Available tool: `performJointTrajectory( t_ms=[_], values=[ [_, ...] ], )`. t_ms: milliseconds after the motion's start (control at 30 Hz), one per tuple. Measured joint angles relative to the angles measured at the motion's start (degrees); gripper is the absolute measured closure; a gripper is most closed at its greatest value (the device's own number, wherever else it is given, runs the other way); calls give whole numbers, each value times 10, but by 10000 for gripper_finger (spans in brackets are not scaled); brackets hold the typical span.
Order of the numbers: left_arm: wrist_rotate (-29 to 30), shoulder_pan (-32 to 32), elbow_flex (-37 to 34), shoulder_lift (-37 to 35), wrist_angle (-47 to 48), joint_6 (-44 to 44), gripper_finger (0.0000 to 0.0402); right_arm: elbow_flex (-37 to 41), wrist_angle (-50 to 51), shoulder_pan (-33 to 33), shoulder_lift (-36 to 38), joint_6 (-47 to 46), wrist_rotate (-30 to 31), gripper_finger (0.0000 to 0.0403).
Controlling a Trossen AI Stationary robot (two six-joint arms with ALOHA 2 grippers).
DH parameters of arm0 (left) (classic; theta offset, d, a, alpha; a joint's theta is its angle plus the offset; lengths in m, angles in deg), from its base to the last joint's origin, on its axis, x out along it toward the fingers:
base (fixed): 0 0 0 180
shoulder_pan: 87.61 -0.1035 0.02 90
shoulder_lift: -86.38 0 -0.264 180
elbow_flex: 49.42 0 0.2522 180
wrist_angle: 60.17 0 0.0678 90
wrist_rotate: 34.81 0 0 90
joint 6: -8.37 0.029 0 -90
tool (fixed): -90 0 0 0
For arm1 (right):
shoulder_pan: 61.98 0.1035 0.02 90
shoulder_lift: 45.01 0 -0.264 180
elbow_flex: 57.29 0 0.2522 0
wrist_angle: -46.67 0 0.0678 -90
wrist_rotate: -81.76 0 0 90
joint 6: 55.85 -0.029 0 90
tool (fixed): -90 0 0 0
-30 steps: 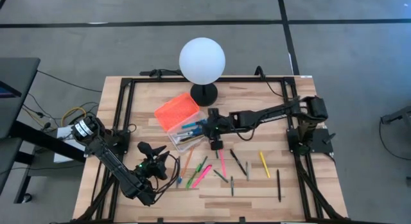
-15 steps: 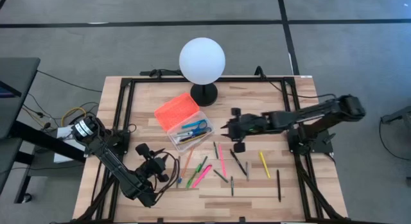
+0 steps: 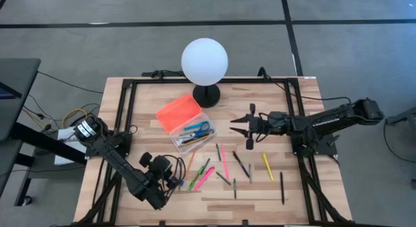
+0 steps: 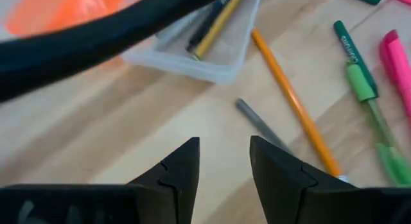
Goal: Pick & place school supplies into a supply box
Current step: Put the gray pen into the orange supply box
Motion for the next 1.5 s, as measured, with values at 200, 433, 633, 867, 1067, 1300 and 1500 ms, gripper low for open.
performJointTrajectory(
  t_ms=[200,433,633,867,1067,1300,1500],
  values=[
    [-82,-44,0,0,-59,-12,269,1,7,0,-12,0,-1,285],
    [-124,-77,0,0,-158,32,269,3,6,0,-21,3,-1,285],
    [-107,-80,0,5,-174,43,269,24,4,0,-18,5,-1,285],
    [-132,-80,0,38,-176,44,269,31,4,0,-18,5,-1,285],
    [-139,-80,-1,47,-174,45,269,31,2,0,-18,5,-1,285],
    [-135,-80,-1,49,-179,45,269,31,3,0,-18,5,-1,285],
    [-135,-82,0,64,-203,50,269,31,6,0,-18,5,-1,285]
  ],
)
